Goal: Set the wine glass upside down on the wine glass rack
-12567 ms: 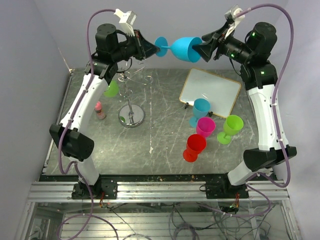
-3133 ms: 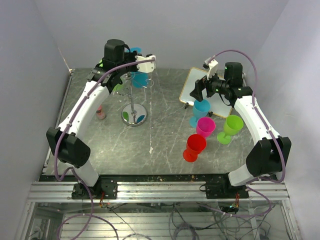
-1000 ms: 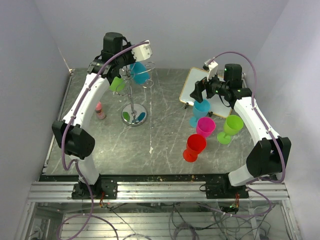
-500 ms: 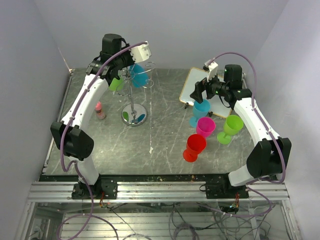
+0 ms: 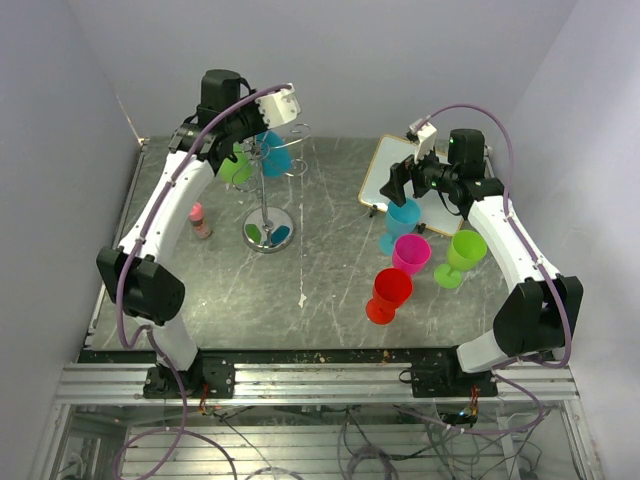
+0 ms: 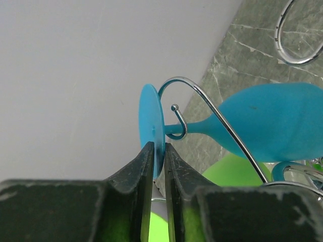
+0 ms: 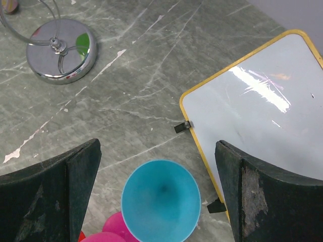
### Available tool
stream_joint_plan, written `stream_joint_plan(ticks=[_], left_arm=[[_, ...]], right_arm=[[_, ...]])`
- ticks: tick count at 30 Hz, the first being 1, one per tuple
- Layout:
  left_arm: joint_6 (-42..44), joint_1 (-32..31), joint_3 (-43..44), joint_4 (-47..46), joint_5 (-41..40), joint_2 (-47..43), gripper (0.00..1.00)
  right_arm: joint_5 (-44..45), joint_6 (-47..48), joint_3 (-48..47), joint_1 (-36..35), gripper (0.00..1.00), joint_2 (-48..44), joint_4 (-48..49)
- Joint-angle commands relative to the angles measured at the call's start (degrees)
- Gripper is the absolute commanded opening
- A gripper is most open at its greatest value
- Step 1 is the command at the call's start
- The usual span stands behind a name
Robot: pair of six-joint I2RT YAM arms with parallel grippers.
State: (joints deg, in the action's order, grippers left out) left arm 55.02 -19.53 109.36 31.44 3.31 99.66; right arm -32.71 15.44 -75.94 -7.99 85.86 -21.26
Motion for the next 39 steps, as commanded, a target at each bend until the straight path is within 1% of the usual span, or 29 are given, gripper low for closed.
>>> stream_joint_plan(ticks=[1,6,13,26,31,36,39], left_arm=[[-0.31,0.28,-1.03,0.42,2.08,-3.04,0.25],[0.06,0.3,-2.06,0.95,2.35,-3.99,0.29],[0.43,0.28,-1.74,3.1,2.31,-4.29,0.32],[1.13,0.28,-1.17,5.93,1.04,-6.11,0.4],[1.41,0.28,-1.14,6.92,0.72,-7.62,0.46],[1.38,0.28,-1.93,5.74,-2.87,-9.32,0.53],[0.9,0.28,-1.77,4.93,-5.19,-10.06,0.54]], right_arm=[[0.19,0.03,0.56,0.34,0.95,-1.76,1.1],[-0.29,-0.13,0.06,0.35,0.95,-1.49,0.64],[-0.16,-0.15,0.14,0.3,0.95,-1.71,0.69],[-0.94,-0.19,-0.47,0.34,0.96,-1.33,0.2],[-0.77,0.43,-1.15,0.37,0.96,-1.32,-0.5],[1.04,1.47,-2.15,0.26,0.96,-1.74,-1.68],[1.74,3.09,-2.76,0.37,0.96,-2.23,-3.11]])
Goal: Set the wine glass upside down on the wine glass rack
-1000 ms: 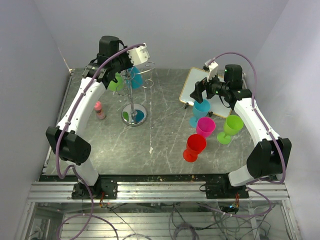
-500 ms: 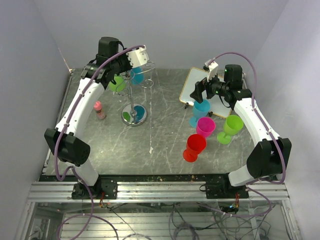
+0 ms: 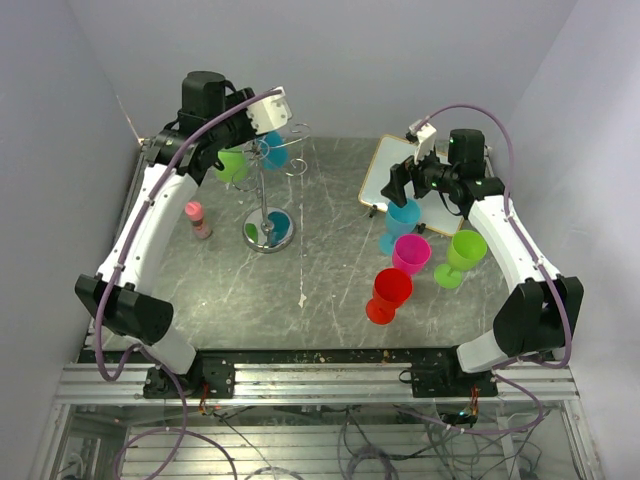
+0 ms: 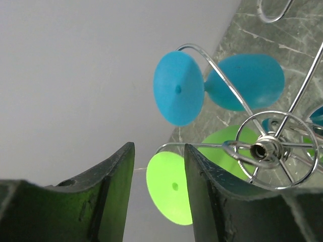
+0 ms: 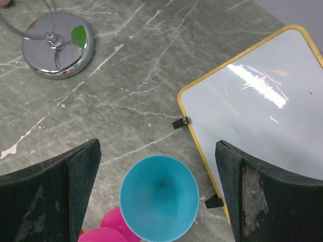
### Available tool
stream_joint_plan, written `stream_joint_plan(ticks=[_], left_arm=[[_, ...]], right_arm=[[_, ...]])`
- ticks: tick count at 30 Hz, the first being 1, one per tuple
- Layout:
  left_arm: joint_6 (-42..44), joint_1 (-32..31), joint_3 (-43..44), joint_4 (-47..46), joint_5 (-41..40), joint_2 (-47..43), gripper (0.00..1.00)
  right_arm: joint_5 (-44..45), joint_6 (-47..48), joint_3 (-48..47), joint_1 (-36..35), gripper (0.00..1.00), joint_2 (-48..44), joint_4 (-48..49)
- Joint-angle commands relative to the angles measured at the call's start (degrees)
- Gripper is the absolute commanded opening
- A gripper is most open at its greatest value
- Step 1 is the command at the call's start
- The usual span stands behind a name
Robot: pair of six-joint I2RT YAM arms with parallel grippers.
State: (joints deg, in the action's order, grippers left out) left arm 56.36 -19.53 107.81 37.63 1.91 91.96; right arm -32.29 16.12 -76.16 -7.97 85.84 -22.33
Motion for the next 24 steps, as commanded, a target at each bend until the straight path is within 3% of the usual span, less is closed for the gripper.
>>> stream_joint_plan(ticks=[1,6,9,11,18,24], left_arm=[[-0.83,0.28,-0.01,-1.57,-4.28,-2.78,0.56],[-4.88,0.28,-0.21,-6.34,-8.09,-5.65,0.7],[-8.78,0.28,-3.84,-14.27,-13.45,-9.24,0.93],[-10.18,0.28,-6.79,-17.59,-14.2,-12.16,0.99],[-16.9,0.28,-5.78,-10.3,-13.43,-15.14,1.0],[-20.57,0.45,-3.83,-5.78,-9.08,-16.36,1.0]], right_arm=[[1.77,3.14,-2.85,0.32,0.96,-2.45,-2.72],[5.97,6.45,-5.84,0.35,0.96,-2.84,-9.87],[11.01,6.81,-6.86,0.33,0.95,-3.21,-15.01],[13.42,6.82,-5.86,0.33,0.95,-4.25,-16.67],[19.93,6.78,-4.25,0.32,0.87,-5.8,-21.94],[22.34,7.68,-3.83,0.06,0.69,-3.04,-21.95]])
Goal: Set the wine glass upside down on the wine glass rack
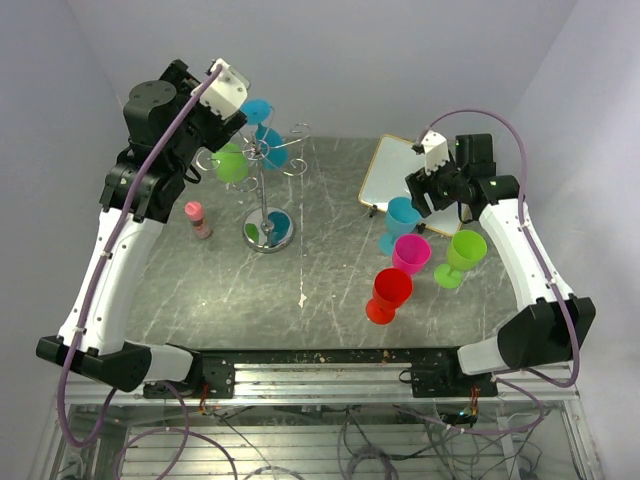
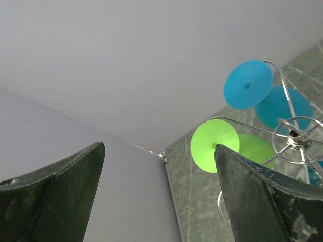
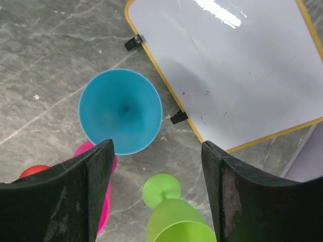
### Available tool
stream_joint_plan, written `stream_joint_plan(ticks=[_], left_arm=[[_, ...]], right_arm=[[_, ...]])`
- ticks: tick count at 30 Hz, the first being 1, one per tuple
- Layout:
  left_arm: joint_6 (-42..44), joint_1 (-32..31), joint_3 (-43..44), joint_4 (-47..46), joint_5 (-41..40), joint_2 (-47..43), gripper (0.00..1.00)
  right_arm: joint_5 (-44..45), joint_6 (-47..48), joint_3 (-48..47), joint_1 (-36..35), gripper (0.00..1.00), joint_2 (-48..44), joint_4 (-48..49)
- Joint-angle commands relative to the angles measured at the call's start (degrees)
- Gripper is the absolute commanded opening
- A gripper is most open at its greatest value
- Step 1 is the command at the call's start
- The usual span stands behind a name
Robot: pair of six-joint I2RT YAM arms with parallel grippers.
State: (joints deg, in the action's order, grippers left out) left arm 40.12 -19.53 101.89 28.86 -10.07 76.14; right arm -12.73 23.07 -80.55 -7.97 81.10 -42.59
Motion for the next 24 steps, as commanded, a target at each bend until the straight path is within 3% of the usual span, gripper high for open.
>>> stream_joint_plan(ticks=[1,10,24], left_arm=[[-4.53,0.5,2.4,3.56,3.35,-0.57,1.0],[-4.23,0.55,1.99,6.17,8.18,0.11,1.0],[-4.59,0.54,3.06,7.25,10.2,1.38,1.0]], right_arm=[[2.42,0.65,0.29,0.01,0.67,2.36,-1.79],[1.82,0.14,1.36,-0.38,0.53,6.98,1.41],[-0.99,0.23,0.36,-0.87,0.21,11.81,2.33]])
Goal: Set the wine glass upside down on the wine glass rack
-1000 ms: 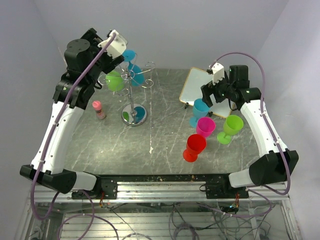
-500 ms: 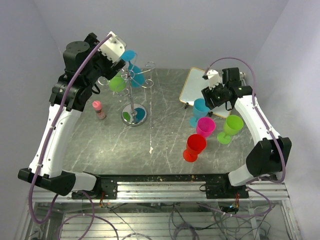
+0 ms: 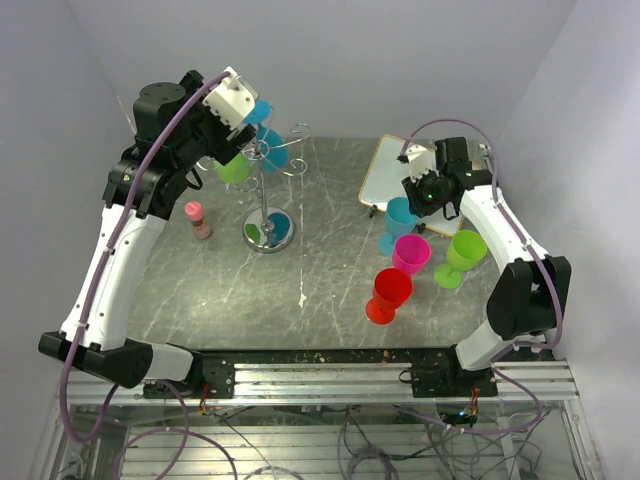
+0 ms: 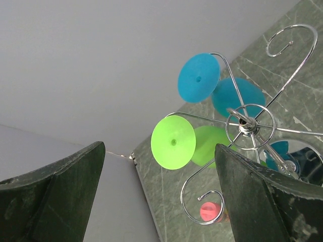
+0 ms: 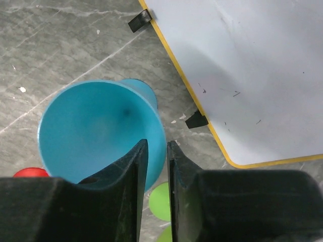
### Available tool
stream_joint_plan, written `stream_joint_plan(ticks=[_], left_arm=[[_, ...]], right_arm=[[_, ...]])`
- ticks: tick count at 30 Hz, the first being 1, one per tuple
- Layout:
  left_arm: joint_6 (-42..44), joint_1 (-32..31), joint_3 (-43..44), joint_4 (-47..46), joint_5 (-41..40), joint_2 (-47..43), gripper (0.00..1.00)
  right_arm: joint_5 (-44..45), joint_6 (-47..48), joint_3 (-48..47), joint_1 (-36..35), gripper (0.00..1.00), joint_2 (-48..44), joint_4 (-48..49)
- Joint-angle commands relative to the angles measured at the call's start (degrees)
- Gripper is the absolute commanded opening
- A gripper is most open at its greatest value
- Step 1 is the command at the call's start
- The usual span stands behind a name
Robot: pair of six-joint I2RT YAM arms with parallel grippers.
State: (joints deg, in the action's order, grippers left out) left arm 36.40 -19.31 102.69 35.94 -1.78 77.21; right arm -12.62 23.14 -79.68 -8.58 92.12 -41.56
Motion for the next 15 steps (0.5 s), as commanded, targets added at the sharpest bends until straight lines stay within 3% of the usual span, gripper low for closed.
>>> stream_joint_plan(ticks=[1,8,15], left_arm=[[-0.94,0.33,2.39,0.18,2.02,0.29,1.0],[-1.07,0.33,0.47,-1.05,0.42,-0.32,1.0],[-5.38,0.34,3.36,-0.13,1.16,-0.48,1.0]], right_arm=[[-1.4,0.17,-0.96,-0.29,0.18,1.01,1.16],[-10.81,0.53,-5.58,-0.36,0.0,1.31,0.29],[-18.21,-0.71,-11.41,-0.34,0.0,0.14,3.19]])
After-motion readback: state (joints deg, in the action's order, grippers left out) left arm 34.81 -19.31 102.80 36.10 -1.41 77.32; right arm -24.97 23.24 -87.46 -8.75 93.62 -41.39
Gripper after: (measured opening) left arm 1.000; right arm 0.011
